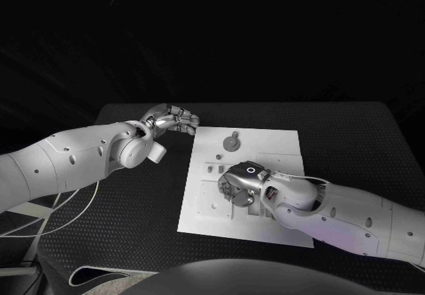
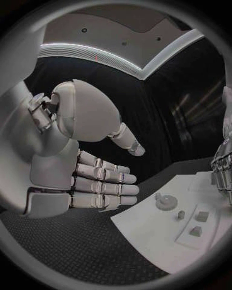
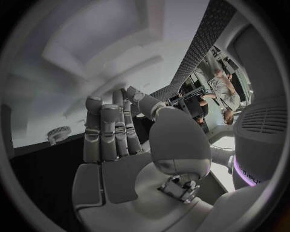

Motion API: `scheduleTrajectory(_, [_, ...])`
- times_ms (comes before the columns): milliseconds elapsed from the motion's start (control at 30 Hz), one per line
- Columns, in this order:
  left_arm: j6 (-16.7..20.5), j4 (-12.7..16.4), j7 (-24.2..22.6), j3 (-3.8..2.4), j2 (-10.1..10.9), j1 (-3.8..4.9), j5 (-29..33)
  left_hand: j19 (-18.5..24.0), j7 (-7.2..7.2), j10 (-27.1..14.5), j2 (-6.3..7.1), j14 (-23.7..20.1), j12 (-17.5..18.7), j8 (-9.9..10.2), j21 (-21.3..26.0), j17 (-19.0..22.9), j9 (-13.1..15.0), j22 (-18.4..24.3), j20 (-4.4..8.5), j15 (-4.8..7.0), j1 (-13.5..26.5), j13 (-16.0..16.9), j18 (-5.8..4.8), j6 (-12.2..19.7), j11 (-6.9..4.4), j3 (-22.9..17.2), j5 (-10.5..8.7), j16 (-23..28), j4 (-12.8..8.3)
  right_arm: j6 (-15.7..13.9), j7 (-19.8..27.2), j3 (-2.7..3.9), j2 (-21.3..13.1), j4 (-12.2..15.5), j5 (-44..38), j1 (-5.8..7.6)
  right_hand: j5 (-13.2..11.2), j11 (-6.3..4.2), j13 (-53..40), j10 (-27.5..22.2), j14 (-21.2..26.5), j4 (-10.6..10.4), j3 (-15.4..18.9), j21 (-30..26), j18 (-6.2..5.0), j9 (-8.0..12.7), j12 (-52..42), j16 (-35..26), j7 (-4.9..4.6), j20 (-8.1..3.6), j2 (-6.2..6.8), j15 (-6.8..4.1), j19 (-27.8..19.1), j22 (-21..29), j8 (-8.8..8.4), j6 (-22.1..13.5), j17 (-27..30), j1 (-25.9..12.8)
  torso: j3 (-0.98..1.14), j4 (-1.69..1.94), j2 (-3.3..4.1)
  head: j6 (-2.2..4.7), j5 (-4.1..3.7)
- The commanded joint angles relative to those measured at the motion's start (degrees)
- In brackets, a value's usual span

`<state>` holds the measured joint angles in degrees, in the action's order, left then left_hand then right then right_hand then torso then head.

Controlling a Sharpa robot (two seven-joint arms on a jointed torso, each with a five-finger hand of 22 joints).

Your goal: Assemble the parts on the task board

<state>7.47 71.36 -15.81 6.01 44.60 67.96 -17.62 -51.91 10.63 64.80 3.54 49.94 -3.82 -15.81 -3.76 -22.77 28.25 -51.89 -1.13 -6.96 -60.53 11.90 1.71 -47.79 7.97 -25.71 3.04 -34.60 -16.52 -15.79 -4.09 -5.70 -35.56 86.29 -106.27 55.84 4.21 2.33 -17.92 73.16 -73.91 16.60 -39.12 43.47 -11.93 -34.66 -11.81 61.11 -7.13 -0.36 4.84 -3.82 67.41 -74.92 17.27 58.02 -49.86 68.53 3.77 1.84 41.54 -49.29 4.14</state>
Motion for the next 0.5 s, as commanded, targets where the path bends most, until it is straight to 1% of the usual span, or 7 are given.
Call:
scheduleTrajectory(33, [-0.4,0.1,-0.2,-0.05,-0.1,0.13,0.3,-0.2,0.30,-0.1,0.06,0.4,-0.1,-0.2,-0.2,-0.1,-0.1,0.1,-0.15,0.06,-0.7,-0.1,0.64,0.0,0.16,0.2,-0.10,0.3,0.0,0.0,0.5,-0.20,-0.2,-0.5,0.5,-0.22,0.2,0.63,0.7,-2.1,0.7,0.1,0.2,-0.2,-3.07,0.9,1.1,0.2,-0.71,-0.19,1.97,0.37,-0.3,-0.2,-1.51,-2.7,-0.1,0.3,0.04,-0.03,-0.01,0.00,-0.04])
scheduleTrajectory(133, [-0.4,0.1,-0.2,-0.05,0.0,0.14,0.3,-0.2,0.30,-0.1,0.07,0.4,-0.1,-0.2,-0.2,-0.1,-0.1,0.1,-0.16,0.06,-0.7,-0.1,0.64,0.0,0.17,0.2,-0.10,0.3,0.0,-0.3,0.6,-0.20,-0.3,-0.6,0.7,-0.21,0.1,1.48,1.2,-4.0,1.0,0.0,0.7,-0.4,-3.07,1.3,2.3,0.1,-1.14,0.05,3.72,1.17,-0.5,-0.3,-2.07,-3.5,-0.2,-0.2,0.04,-0.03,-0.01,0.00,-0.04])
scheduleTrajectory(267, [-0.5,0.1,-0.2,-0.05,0.1,0.14,0.3,-0.2,0.32,-0.2,0.09,0.4,-0.1,-0.2,-0.2,-0.2,-0.1,0.1,-0.16,0.05,-0.7,-0.1,0.64,0.1,0.19,0.3,-0.10,0.4,0.0,-0.9,0.6,-0.20,-0.4,-0.6,0.8,-0.21,0.2,2.18,1.6,-5.4,1.3,-0.1,1.0,-0.6,-3.07,1.8,3.2,0.0,-1.22,0.34,5.06,1.85,-0.7,-0.3,-2.60,-4.2,-0.3,-1.2,0.05,-0.01,-0.02,-0.02,-0.10])
scheduleTrajectory(333, [-0.5,0.1,-0.2,-0.05,0.1,0.14,0.3,-0.2,0.32,-0.2,0.08,0.4,0.0,-0.2,-0.2,-0.2,-0.1,0.1,-0.16,0.05,-0.7,-0.1,0.64,0.1,0.20,0.3,-0.10,0.4,0.0,-1.4,0.6,-0.20,-0.5,-0.7,1.0,-0.21,0.2,2.40,1.8,-5.8,1.5,-0.2,1.0,-0.7,-3.07,2.0,3.5,-0.1,-1.22,0.45,5.45,2.06,-0.8,-0.3,-2.88,-4.6,-0.3,-1.5,0.05,-0.01,-0.02,-0.02,-0.10])
scheduleTrajectory(367, [-0.5,0.1,-0.2,-0.05,0.1,0.14,0.3,-0.2,0.32,-0.2,0.09,0.4,0.0,-0.2,-0.2,-0.2,-0.1,0.1,-0.16,0.05,-0.7,-0.1,0.64,0.1,0.20,0.3,-0.10,0.4,0.0,-1.4,0.6,-0.20,-0.5,-0.7,1.0,-0.21,0.2,2.57,1.9,-6.2,1.6,-0.2,1.0,-0.8,-3.07,2.2,3.7,-0.1,-1.40,0.50,5.74,2.22,-0.8,-0.3,-3.20,-5.1,-0.4,-1.7,0.06,-0.02,-0.03,-0.02,-0.15])
scheduleTrajectory(500, [-0.5,0.1,-0.2,-0.04,0.1,0.14,0.3,-0.1,0.33,-0.2,0.09,0.4,0.0,-0.2,-0.2,-0.2,-0.1,0.2,-0.16,0.04,-0.7,-0.1,0.63,0.1,0.21,0.3,-0.10,0.4,0.0,-1.4,0.5,-0.20,-0.7,-0.6,1.0,-0.20,0.2,2.80,2.1,-6.7,1.6,-0.3,0.9,-0.9,-3.07,2.4,4.0,-0.1,-1.47,0.57,6.16,2.45,-0.8,-0.3,-3.40,-5.4,-0.4,-2.0,0.06,0.00,-0.02,-0.02,-0.20])
